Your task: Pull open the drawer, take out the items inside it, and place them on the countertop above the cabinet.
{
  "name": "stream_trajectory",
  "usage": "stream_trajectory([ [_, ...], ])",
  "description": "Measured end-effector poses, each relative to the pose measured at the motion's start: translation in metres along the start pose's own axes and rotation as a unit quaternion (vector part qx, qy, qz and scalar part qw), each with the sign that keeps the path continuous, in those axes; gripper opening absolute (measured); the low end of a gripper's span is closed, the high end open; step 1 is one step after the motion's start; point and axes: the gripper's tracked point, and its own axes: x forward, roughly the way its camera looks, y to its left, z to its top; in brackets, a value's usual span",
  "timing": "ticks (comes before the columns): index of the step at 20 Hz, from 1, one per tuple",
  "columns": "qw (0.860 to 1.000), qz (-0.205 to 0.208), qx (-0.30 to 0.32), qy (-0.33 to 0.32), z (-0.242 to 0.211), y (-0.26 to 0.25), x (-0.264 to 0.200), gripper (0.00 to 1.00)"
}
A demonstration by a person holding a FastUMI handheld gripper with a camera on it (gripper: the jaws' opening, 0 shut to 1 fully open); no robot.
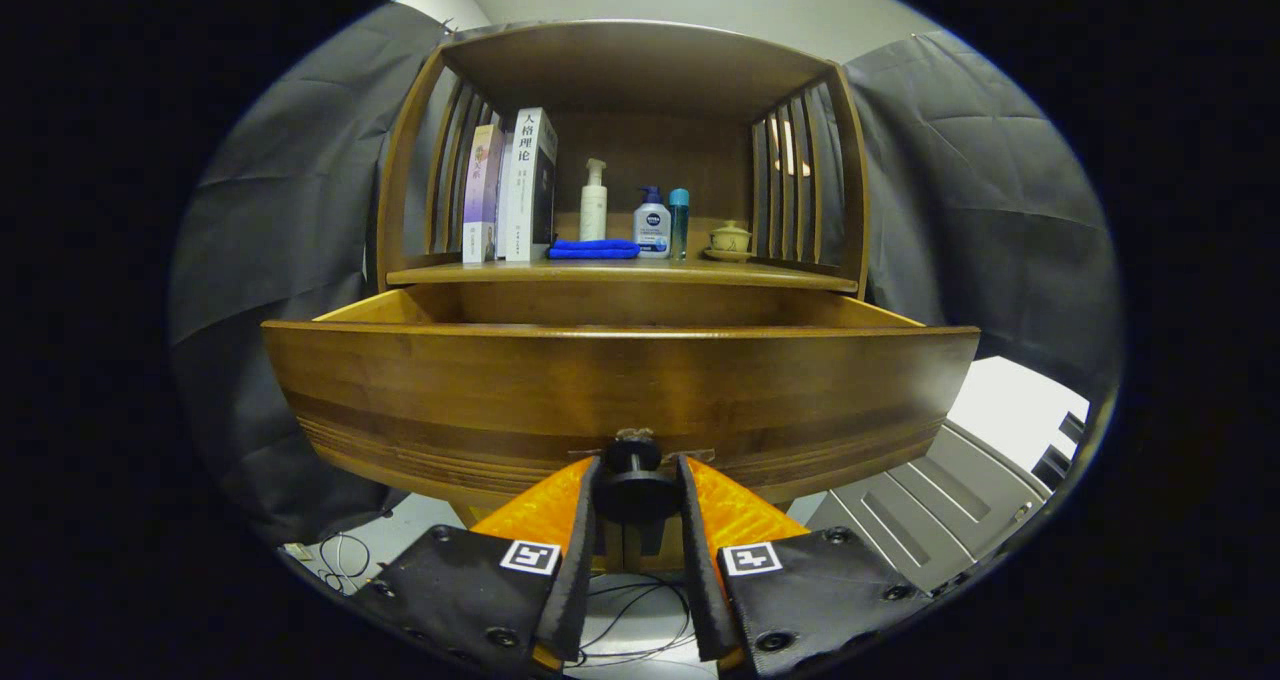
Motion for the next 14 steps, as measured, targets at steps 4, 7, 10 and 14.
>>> stream_trajectory([
  [4, 0.996, -0.034, 0.04, -0.07, 0.049, -0.018, -0.016, 0.77],
  [7, 0.995, -0.045, 0.025, -0.08, 0.075, -0.019, -0.022, 0.98],
  [10, 0.997, -0.051, 0.019, -0.063, 0.092, -0.012, -0.018, 0.98],
  [14, 0.997, -0.049, 0.039, -0.038, 0.111, 0.006, 0.002, 0.98],
])
